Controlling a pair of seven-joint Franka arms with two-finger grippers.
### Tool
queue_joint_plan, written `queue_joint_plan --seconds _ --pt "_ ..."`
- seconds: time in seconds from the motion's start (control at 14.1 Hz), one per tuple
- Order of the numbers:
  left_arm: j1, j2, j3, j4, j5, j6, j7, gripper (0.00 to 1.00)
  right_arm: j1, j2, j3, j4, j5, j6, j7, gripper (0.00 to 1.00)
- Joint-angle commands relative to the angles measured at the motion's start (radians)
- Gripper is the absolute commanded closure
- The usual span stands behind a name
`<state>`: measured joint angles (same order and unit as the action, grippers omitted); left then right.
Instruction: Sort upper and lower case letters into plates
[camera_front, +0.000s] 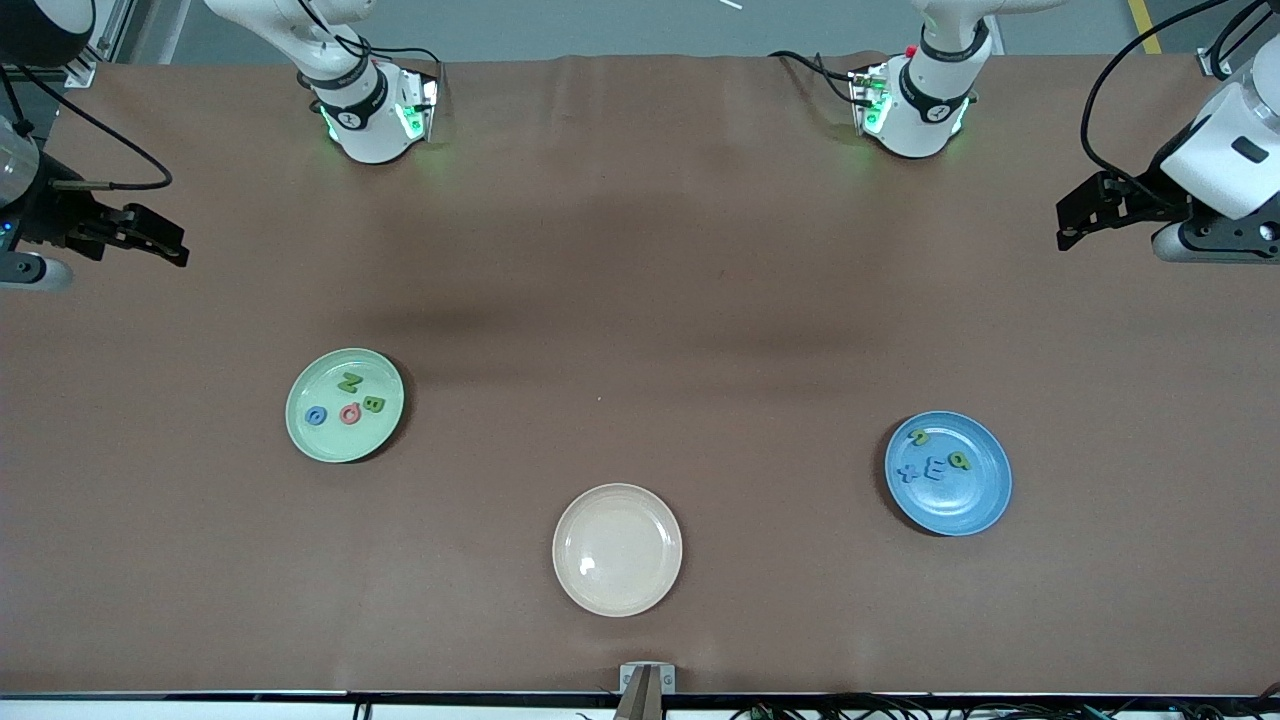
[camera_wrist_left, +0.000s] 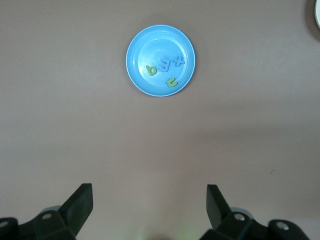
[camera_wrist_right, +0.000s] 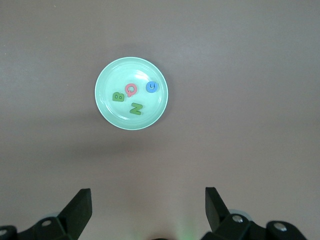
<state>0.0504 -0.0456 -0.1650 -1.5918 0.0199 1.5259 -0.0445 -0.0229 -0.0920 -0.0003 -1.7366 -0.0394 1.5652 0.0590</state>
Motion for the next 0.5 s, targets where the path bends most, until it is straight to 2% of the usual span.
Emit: queue_joint_plan --seconds 0.0,0.43 --pt "0.003 -0.022 0.001 0.009 -0.006 -0.01 0.028 0.0 0.006 -0.057 -0.012 -0.043 0.013 0.009 -0.008 0.0" --pt "0.002 -0.007 0.001 0.032 0.0 -0.01 0.025 0.0 0.008 -0.095 -0.012 -0.04 0.013 -0.011 -0.011 0.0"
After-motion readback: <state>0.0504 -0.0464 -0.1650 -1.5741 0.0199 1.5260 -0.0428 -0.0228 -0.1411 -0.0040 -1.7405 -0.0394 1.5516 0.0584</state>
